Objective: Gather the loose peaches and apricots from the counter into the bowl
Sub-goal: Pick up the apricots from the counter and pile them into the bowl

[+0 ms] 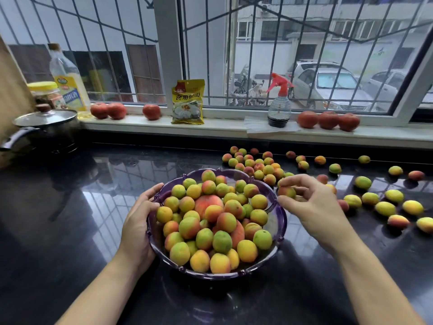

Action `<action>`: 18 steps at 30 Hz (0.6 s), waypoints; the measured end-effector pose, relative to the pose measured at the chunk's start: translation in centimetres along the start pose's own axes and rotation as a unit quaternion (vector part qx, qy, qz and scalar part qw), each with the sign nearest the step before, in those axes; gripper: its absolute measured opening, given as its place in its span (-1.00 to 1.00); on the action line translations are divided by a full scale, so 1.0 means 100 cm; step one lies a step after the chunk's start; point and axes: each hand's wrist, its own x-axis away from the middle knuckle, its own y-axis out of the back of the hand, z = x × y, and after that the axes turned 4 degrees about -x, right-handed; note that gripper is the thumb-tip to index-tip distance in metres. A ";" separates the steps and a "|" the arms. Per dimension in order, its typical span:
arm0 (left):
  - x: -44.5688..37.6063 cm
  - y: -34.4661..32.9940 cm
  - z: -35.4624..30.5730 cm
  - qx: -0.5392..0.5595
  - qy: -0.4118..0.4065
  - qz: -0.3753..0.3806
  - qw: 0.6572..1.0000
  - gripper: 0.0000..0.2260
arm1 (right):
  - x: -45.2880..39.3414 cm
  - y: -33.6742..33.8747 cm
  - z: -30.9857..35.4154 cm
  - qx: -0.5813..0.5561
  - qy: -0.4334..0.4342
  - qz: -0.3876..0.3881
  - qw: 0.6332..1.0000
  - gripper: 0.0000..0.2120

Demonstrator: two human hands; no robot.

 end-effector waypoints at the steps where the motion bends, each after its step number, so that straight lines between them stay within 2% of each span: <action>1: 0.000 0.001 0.000 0.001 0.002 0.000 1.000 -0.63 | 0.002 -0.004 0.001 0.008 0.006 0.028 1.000 -0.69; 6: 0.000 0.001 0.000 0.005 0.006 0.002 1.000 -0.63 | 0.007 0.001 0.008 0.059 0.049 0.072 0.994 -0.61; 11: -0.002 0.001 0.001 0.010 0.005 -0.002 1.000 -0.64 | 0.016 -0.003 0.017 0.134 0.079 0.157 0.975 -0.59; 15: -0.003 0.001 0.001 0.017 0.007 0.001 1.000 -0.63 | 0.019 -0.007 0.026 0.187 0.087 0.163 0.965 -0.54; 18: -0.004 0.002 0.001 0.019 0.009 0.000 1.000 -0.64 | 0.018 -0.017 0.033 0.244 0.089 0.174 0.950 -0.64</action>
